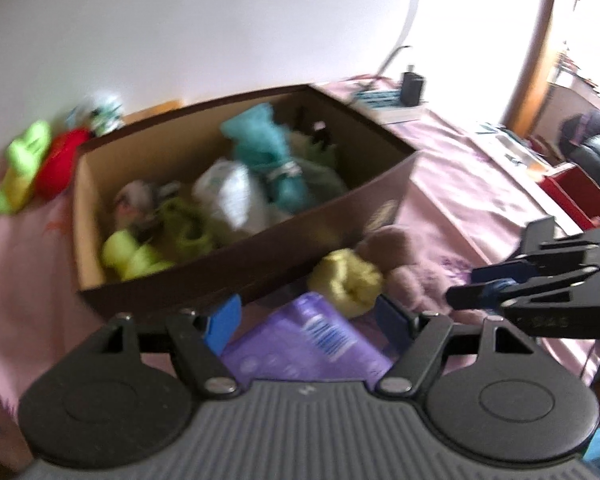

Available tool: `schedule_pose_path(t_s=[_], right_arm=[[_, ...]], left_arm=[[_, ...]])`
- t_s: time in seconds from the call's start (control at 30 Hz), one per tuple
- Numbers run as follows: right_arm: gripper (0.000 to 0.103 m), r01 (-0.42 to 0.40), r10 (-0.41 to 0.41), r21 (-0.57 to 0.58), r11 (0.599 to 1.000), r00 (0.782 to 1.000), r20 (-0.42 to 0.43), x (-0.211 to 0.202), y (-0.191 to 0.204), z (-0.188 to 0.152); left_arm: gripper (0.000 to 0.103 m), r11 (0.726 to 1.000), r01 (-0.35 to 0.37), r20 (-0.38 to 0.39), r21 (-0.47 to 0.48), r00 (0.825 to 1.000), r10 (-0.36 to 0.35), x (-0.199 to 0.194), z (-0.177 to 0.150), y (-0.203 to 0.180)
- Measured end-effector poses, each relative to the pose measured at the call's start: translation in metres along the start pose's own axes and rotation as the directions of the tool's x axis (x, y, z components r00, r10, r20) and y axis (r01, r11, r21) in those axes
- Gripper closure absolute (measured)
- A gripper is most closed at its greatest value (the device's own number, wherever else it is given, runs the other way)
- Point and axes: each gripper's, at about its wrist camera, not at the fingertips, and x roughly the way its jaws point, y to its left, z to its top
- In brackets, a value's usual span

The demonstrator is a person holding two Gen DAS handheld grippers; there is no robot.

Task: Organize soft objects
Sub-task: 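Move both tools back over the remaining soft items, then grasp the yellow towel with the left tool while the right tool grasps the pink teddy bear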

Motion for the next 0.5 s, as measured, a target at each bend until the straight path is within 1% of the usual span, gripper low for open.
schedule_pose_path(t_s=[0.17,0.27,0.3,0.37,0.43,0.5], right_arm=[[0.089,-0.002,0.001,-0.018,1.000,1.000,-0.019,0.000,-0.003,-0.008],[0.089,-0.002,0.001,-0.043,0.999,0.999,-0.037,0.002,0.000,-0.012],[0.089,-0.004,0.002,-0.048,0.999,0.999,-0.042,0.003,0.000,-0.014],[0.089,-0.020,0.018,-0.048,0.999,0.998,-0.054,0.003,0.000,-0.016],[0.089,-0.034,0.031,-0.044,0.998,0.998,-0.063,0.003,-0.001,-0.018],[0.089,-0.026,0.023,-0.046,0.999,0.998,-0.066,0.003,-0.002,-0.020]], left_arm=[[0.025,0.994,0.087,0.004,0.065,0.996,-0.088,0.016,0.009,-0.009],[0.025,0.989,0.121,-0.028,0.082,0.992,-0.119,0.033,0.015,-0.010],[0.025,0.987,0.131,-0.043,0.089,0.991,-0.127,0.041,0.016,-0.010],[0.025,0.988,0.127,-0.076,0.089,0.990,-0.121,0.053,0.017,-0.008],[0.025,0.988,0.137,-0.109,0.072,0.986,-0.129,0.066,0.018,-0.006],[0.025,0.990,0.133,-0.136,0.047,0.983,-0.125,0.077,0.018,-0.002]])
